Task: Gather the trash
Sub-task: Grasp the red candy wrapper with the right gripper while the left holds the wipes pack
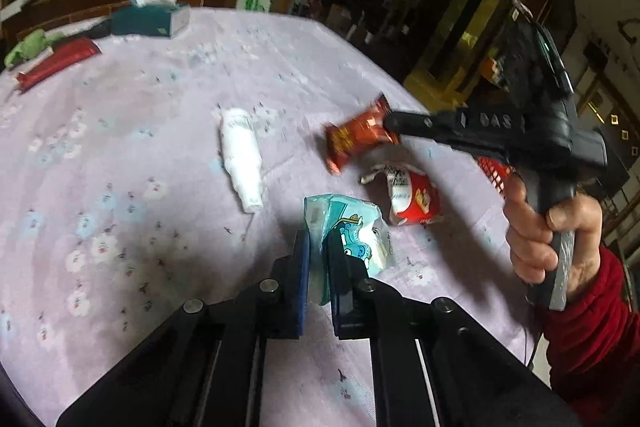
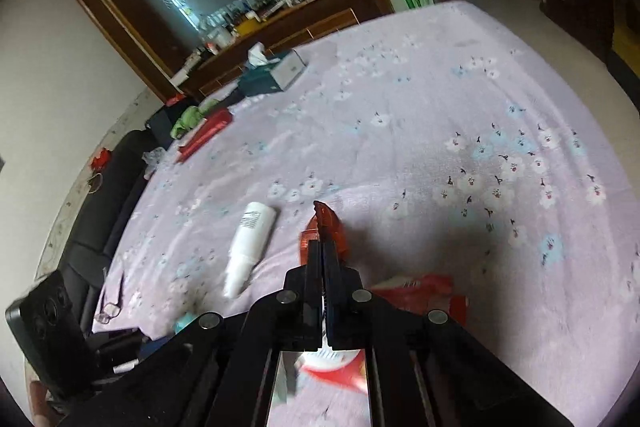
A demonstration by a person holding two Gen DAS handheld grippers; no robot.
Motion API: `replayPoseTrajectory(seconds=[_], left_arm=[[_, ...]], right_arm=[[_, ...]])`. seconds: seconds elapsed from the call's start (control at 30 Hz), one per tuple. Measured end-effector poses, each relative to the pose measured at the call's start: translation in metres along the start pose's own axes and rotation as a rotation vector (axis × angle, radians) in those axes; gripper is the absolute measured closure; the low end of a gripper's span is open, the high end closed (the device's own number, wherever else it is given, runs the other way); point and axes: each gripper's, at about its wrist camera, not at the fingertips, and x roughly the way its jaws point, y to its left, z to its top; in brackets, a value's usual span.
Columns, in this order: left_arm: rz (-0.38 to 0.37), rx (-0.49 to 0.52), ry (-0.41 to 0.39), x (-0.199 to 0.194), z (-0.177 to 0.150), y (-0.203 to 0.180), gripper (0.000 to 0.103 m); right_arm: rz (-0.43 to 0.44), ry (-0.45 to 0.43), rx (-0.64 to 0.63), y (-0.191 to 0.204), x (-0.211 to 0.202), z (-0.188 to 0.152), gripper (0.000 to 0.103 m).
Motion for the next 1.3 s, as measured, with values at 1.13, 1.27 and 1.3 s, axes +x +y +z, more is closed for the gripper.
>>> replayPoseTrajectory(seconds=[1.13,1.27,1.3], left_arm=[[0.371,0.093,-0.337,-0.054,-0.040,-0.079,0.095],[0.369,0.099,-0.336,-0.055,-0.042,-0.082,0.095],[0.370,0.101,-0.335,-0.055,-0.044,-0.083,0.095]], right_arm=[[-0.408,-0.336,-0.244,0.065,-0.113,-0.107,0.102],[-0.439,-0.353,-0.271,0.070,-0.117,-0.110,0.102],[-0.446,-0.356,-0.278,0.072,-0.118,-0.112,0.102]])
